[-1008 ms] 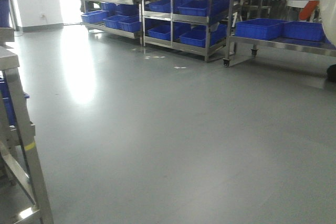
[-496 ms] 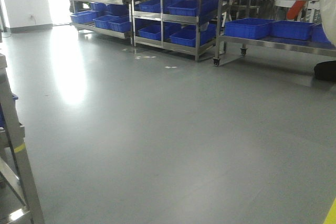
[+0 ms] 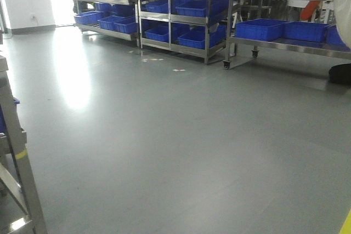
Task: Move white bin to right shelf second layer
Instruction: 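Drive the base toward the blue crate shelves carrying the bin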
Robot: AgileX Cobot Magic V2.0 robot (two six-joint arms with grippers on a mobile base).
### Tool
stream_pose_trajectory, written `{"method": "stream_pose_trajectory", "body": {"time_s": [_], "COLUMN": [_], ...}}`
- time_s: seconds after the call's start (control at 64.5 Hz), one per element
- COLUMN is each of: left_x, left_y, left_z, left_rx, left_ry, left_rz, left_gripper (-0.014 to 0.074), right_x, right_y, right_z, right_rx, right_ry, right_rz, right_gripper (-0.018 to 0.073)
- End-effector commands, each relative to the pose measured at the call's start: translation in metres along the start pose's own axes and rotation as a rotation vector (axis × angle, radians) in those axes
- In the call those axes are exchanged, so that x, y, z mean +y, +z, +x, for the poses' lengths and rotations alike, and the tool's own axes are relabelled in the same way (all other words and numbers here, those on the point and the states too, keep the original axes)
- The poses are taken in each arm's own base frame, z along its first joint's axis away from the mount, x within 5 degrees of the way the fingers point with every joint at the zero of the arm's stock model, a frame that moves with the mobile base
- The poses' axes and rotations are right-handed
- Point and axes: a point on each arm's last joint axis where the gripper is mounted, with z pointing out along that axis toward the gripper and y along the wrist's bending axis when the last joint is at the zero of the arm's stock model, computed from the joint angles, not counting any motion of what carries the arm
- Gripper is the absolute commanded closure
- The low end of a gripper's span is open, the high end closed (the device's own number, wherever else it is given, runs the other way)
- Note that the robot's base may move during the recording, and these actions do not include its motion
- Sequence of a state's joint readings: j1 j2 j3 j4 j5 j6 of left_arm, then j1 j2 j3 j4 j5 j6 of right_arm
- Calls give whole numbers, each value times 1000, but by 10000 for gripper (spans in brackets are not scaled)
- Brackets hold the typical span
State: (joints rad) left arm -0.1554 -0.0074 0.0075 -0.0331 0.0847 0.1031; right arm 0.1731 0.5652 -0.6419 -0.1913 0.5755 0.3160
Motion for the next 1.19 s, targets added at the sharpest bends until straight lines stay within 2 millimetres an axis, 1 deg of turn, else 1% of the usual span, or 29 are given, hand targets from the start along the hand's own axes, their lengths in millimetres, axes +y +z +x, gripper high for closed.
{"method": "stream_pose_trajectory", "body": {"time_s": [0.0, 1.178], "left_x": [0, 0], "left_y": [0, 0], "left_z": [4, 4], "left_rx": [-62, -62], "left_ry": [-1, -1], "left_rz": [-6, -6], "left_gripper": [512, 512], "right_x": [2, 2], "right_y": [-4, -4], "right_z": [-18, -18], "right_rx": [-124, -124], "right_ry": [-8, -8], "right_rz": [-22, -22], "right_gripper": [489, 489]}}
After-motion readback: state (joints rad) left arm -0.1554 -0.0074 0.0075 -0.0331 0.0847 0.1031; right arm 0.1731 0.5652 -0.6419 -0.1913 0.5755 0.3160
